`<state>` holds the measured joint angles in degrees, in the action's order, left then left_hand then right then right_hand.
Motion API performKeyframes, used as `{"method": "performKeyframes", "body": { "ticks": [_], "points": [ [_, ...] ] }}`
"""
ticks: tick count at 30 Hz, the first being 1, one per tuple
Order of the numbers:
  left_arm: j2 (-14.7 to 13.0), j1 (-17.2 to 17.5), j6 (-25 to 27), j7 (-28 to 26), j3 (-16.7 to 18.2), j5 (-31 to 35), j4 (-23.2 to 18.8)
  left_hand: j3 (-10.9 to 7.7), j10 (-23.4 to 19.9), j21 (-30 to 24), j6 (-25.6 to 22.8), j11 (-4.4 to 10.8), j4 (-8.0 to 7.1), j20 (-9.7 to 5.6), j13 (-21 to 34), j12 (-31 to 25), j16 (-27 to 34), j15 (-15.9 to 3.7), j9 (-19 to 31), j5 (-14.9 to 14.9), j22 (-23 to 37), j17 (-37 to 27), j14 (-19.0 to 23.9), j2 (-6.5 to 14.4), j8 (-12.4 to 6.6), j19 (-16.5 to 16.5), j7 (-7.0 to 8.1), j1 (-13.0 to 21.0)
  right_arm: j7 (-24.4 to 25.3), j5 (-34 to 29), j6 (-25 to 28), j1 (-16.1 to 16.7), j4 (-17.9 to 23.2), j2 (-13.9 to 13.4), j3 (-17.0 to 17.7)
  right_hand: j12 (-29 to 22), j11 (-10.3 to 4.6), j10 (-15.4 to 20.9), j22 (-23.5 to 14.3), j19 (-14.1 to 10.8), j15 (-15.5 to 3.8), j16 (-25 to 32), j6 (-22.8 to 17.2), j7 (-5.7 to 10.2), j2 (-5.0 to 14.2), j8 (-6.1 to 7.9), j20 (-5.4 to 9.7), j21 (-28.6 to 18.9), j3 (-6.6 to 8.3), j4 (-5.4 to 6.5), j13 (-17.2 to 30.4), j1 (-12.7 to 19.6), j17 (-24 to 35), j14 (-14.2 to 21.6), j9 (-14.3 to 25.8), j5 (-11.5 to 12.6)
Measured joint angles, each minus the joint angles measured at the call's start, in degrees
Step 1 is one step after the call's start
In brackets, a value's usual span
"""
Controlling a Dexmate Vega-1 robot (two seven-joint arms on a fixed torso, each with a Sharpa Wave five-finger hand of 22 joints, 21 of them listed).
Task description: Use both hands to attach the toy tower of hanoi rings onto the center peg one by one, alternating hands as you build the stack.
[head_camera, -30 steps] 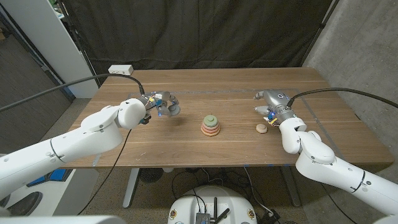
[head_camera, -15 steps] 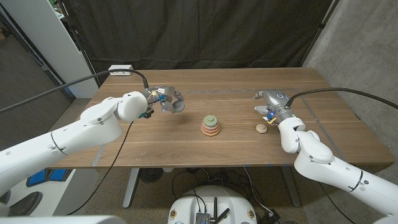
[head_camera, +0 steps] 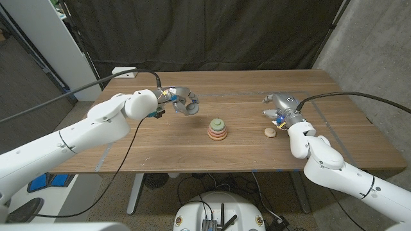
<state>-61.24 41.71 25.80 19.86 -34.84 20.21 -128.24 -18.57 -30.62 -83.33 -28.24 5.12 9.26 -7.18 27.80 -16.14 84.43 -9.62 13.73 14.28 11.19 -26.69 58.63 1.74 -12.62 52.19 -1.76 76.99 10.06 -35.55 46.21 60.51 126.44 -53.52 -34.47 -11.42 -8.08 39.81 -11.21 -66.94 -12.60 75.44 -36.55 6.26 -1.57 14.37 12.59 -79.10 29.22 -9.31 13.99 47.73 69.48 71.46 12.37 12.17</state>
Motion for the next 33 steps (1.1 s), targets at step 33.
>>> {"method": "performKeyframes", "body": {
  "ticks": [33],
  "points": [
    [7.3, -6.1, -12.0, 9.6, -3.7, 3.2, 5.5, 0.73, -1.6, -0.6, -1.9, -0.28, 0.24, 0.0, 0.7, -0.3, 0.4, 0.31, 0.0, -0.2, -0.1, 0.4, -0.3, 0.0, -0.38, 0.0, 0.09, 0.0, 1.0, 0.9, 1.8, 1.7, 2.2, -1.6, 0.5, 0.0, -0.31, 0.3, 0.0, 0.0, 0.0, 0.3, -0.3, 0.28, -0.02, 0.0, 0.0, 0.0, 0.48, 0.05, 0.3, 0.0, 0.0, 0.0, 0.0, -0.4]
  ]
}}
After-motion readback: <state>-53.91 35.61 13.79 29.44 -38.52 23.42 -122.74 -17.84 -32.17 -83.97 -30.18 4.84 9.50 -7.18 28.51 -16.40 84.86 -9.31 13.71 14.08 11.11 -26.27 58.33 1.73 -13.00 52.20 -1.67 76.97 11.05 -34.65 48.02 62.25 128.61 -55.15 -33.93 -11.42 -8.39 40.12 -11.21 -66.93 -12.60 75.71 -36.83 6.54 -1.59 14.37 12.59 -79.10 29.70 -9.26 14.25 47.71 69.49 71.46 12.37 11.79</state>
